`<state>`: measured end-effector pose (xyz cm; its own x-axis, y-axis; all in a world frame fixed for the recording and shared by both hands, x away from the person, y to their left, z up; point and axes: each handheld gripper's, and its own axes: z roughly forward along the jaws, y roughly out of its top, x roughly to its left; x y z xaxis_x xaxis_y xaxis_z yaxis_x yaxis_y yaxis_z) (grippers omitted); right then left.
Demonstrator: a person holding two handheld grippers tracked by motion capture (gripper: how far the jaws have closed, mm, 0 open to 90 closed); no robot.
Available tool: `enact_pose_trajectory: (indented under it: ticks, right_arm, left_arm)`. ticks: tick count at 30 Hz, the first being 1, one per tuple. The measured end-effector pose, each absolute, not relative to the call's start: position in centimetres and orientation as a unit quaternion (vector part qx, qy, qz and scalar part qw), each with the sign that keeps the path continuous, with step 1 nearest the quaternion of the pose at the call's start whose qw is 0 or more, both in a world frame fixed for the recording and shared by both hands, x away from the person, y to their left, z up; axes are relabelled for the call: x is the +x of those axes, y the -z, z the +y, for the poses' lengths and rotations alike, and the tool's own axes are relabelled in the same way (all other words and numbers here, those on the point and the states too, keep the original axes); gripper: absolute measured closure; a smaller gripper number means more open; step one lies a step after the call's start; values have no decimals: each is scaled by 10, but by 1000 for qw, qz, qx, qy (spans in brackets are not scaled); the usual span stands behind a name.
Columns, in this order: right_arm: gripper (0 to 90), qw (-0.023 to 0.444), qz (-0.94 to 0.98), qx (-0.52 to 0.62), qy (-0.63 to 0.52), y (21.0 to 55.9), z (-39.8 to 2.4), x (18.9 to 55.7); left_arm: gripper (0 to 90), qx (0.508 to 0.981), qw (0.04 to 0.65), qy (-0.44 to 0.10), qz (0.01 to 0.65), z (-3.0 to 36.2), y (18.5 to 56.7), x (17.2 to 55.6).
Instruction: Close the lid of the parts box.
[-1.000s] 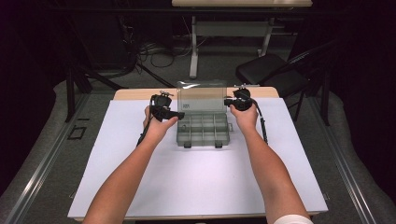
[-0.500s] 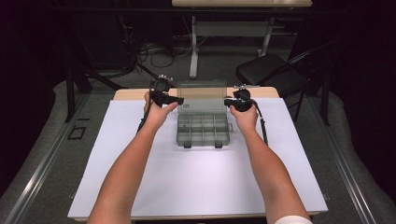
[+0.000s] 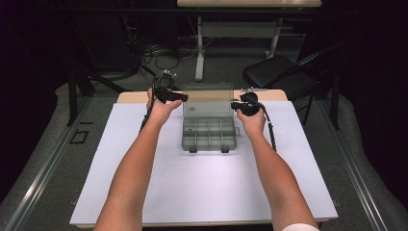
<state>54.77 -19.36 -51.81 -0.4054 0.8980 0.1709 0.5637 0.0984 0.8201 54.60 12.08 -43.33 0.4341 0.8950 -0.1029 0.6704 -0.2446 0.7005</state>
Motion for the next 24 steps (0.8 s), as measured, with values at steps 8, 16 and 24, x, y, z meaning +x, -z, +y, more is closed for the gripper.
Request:
enact_pose_trajectory:
  ticks: [8, 16, 24]
  right_arm:
    - [850, 198, 716, 507, -437, 519, -194, 546]
    - [850, 199, 714, 506, -441, 520, -194, 545]
    - [851, 200, 712, 506, -443, 521, -194, 545]
  left_arm:
    - [260, 768, 358, -169, 503, 122, 430, 552]
    - [332, 757, 371, -175, 509, 119, 434, 558]
    - [430, 752, 372, -174, 515, 120, 439, 563]
